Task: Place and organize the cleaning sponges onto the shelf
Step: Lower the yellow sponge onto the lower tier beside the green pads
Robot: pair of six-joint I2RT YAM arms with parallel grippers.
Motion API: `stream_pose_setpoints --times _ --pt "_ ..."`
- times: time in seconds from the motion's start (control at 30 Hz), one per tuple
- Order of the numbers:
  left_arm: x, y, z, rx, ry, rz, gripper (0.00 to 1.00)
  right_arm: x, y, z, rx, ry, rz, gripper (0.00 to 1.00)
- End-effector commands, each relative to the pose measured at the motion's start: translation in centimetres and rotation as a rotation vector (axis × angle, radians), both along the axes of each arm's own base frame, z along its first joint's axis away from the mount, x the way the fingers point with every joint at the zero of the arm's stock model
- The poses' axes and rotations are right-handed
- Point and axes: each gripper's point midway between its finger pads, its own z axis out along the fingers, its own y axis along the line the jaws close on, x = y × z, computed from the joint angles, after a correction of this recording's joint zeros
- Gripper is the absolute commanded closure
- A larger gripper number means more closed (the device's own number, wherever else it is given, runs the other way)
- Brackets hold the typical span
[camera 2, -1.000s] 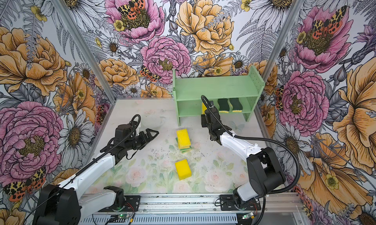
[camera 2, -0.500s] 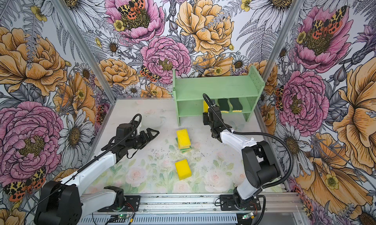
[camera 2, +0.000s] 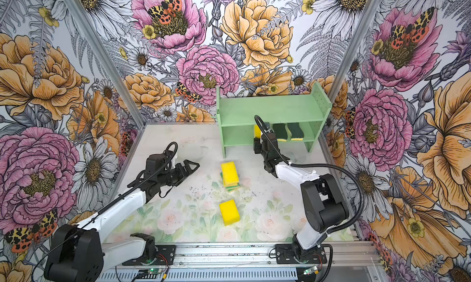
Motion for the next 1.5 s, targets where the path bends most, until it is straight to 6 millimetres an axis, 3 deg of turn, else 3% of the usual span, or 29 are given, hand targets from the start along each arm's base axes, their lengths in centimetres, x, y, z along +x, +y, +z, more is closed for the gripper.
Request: stream_pose_setpoints --times 0.0,0.6,1.47 --pt "0.5 -0.2 1.2 -0.009 -0.051 -0.025 0.01 1.0 -0.1 0.6 0.004 -0.04 0.0 0.41" --pt "0.5 0.0 1.2 -0.012 -0.052 -0.022 0.01 2.4 -0.5 0.2 0.012 -0.056 -0.021 0.41" --pt "0.4 0.1 1.1 -0.011 -0.049 -0.015 0.01 2.1 -0.5 -1.3 0.044 -0.058 -0.03 0.42"
